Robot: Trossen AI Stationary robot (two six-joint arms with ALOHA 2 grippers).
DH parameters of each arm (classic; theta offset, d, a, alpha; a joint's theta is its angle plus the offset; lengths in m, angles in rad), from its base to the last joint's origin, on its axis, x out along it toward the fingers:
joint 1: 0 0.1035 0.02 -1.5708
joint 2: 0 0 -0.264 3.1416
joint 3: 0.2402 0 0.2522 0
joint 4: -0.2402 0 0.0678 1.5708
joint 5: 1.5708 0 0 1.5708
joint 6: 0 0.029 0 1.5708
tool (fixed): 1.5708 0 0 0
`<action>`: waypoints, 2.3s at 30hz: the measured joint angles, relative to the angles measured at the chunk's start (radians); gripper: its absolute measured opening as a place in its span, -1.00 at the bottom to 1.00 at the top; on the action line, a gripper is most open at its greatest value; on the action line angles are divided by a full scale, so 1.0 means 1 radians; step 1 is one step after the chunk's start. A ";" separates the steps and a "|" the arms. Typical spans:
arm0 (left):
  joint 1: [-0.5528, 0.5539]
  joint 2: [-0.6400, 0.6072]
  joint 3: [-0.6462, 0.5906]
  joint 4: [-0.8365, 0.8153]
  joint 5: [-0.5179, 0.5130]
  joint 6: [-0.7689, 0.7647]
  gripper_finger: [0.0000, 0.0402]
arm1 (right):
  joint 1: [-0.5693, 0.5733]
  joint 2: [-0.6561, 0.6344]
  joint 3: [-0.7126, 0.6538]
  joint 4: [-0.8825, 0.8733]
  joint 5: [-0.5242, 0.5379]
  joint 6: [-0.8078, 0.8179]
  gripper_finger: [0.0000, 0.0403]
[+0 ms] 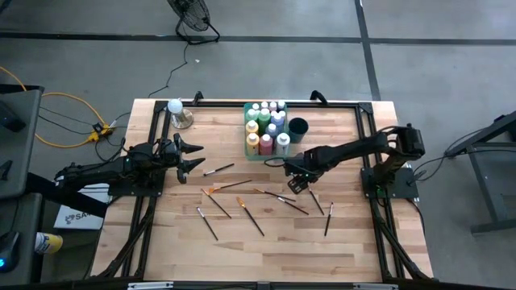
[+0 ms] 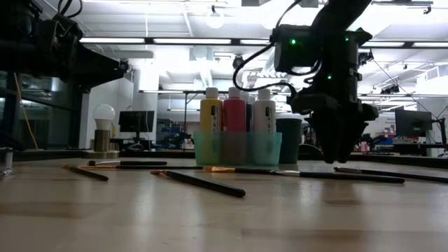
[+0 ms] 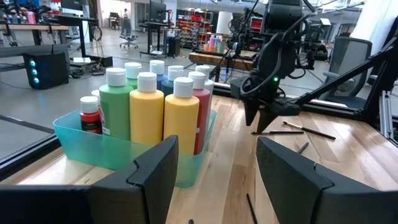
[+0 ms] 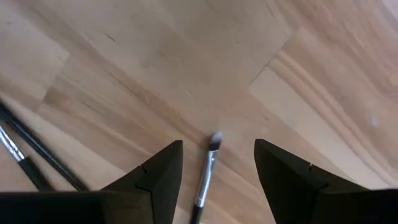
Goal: Pick & Place Paint Supplies
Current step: Put the silver paint brush into the green cup
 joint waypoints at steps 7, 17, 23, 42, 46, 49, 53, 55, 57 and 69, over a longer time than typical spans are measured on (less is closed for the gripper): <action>0.000 0.000 0.000 0.000 0.000 0.000 0.05 | -0.001 0.034 0.000 0.009 -0.001 0.000 -0.05; 0.000 0.000 0.000 0.000 0.000 0.000 0.05 | -0.009 0.058 0.002 0.038 -0.030 0.007 -0.29; 0.000 0.000 0.000 0.000 0.000 0.000 0.05 | -0.009 0.070 0.002 0.043 -0.034 0.010 -0.43; 0.000 0.000 0.000 0.000 0.000 0.000 0.05 | -0.009 0.073 0.001 0.045 -0.058 0.011 -0.77; 0.000 0.000 0.000 0.000 0.000 0.000 0.05 | -0.009 0.073 0.001 0.047 -0.057 0.010 -0.93; 0.000 0.000 0.000 0.000 0.000 0.000 0.05 | -0.009 0.073 0.001 0.048 -0.056 0.008 -0.97; 0.000 0.000 0.000 0.000 0.000 0.000 0.05 | -0.008 0.056 -0.001 0.048 -0.052 0.002 -0.98; 0.000 0.000 0.000 0.000 0.000 0.000 0.05 | -0.007 0.036 -0.005 0.056 -0.047 0.003 -0.98; 0.000 0.000 0.000 0.000 0.000 0.000 0.05 | -0.003 0.002 -0.005 0.064 -0.034 0.004 -0.98; 0.000 0.000 0.000 0.000 0.000 0.000 0.05 | 0.022 -0.361 -0.002 0.040 0.314 0.002 -0.98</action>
